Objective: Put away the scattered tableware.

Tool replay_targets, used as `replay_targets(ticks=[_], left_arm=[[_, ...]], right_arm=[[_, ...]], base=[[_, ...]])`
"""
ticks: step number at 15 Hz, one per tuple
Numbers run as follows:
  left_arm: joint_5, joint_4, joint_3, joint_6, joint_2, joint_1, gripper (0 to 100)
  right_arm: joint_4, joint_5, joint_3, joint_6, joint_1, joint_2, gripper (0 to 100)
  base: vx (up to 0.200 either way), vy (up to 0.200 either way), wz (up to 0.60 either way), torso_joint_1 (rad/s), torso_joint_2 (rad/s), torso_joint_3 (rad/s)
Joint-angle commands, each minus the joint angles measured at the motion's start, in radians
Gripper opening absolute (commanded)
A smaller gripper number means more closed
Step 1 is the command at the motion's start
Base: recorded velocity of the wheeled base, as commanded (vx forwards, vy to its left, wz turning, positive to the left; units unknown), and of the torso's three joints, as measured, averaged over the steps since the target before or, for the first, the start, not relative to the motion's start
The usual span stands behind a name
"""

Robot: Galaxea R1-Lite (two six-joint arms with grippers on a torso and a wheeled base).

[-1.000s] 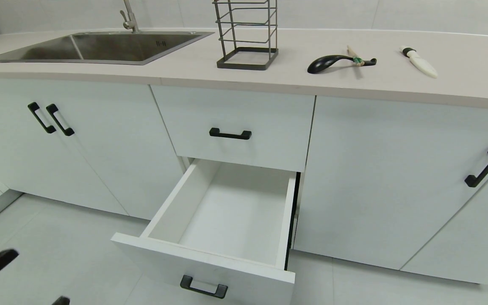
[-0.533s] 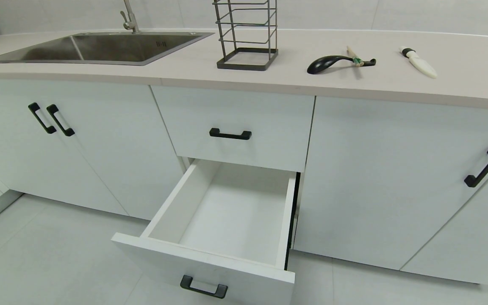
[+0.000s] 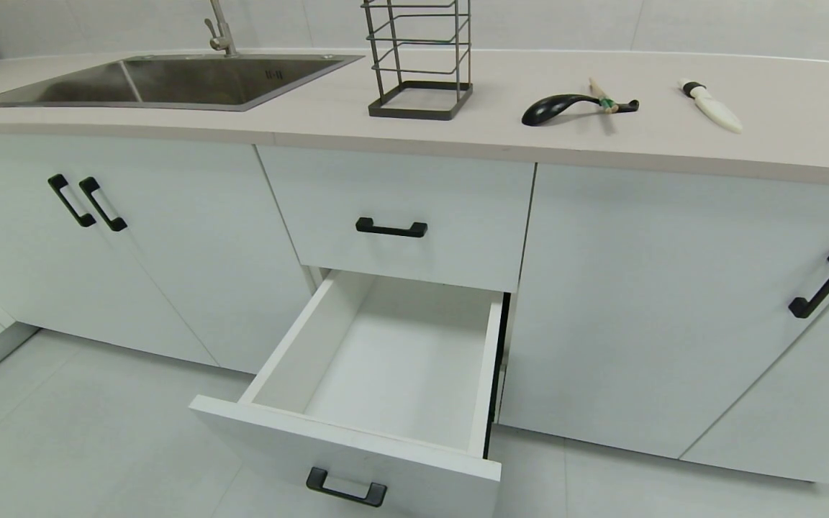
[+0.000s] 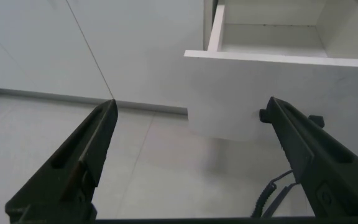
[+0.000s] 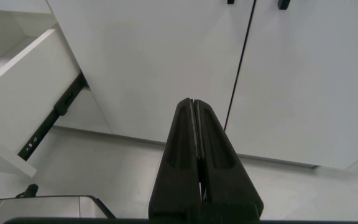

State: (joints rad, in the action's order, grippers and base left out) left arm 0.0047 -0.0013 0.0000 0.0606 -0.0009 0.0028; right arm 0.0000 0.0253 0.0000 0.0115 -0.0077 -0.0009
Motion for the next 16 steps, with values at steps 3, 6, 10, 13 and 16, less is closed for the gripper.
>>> replay_targets(ticks=[3,6,10,13,16], left_arm=[[0.005,0.0,0.0,-0.005,0.001,0.0,100],[0.008,0.0,0.0,-0.016,0.001,0.0,100],[0.008,0.0,0.0,-0.018,0.001,0.0,100],[0.008,0.0,0.0,-0.019,0.001,0.0,100],[0.008,0.0,0.0,-0.019,0.001,0.0,100]], right_arm=[[0.0,0.001,0.0,0.001,0.0,0.001,0],[0.0,0.001,0.0,0.001,0.0,0.001,0],[0.0,0.001,0.0,0.002,0.0,0.001,0],[0.0,0.001,0.0,0.002,0.0,0.001,0],[0.0,0.001,0.0,-0.001,0.0,0.001,0]], base=[[0.0,0.0,0.0,0.0,0.0,0.0],[0.0,-0.133,0.0,0.003,0.0,0.0],[0.0,-0.1,0.0,0.001,0.0,0.002],[0.0,0.0,0.0,0.0,0.0,0.0],[0.0,0.0,0.0,0.0,0.0,0.0]])
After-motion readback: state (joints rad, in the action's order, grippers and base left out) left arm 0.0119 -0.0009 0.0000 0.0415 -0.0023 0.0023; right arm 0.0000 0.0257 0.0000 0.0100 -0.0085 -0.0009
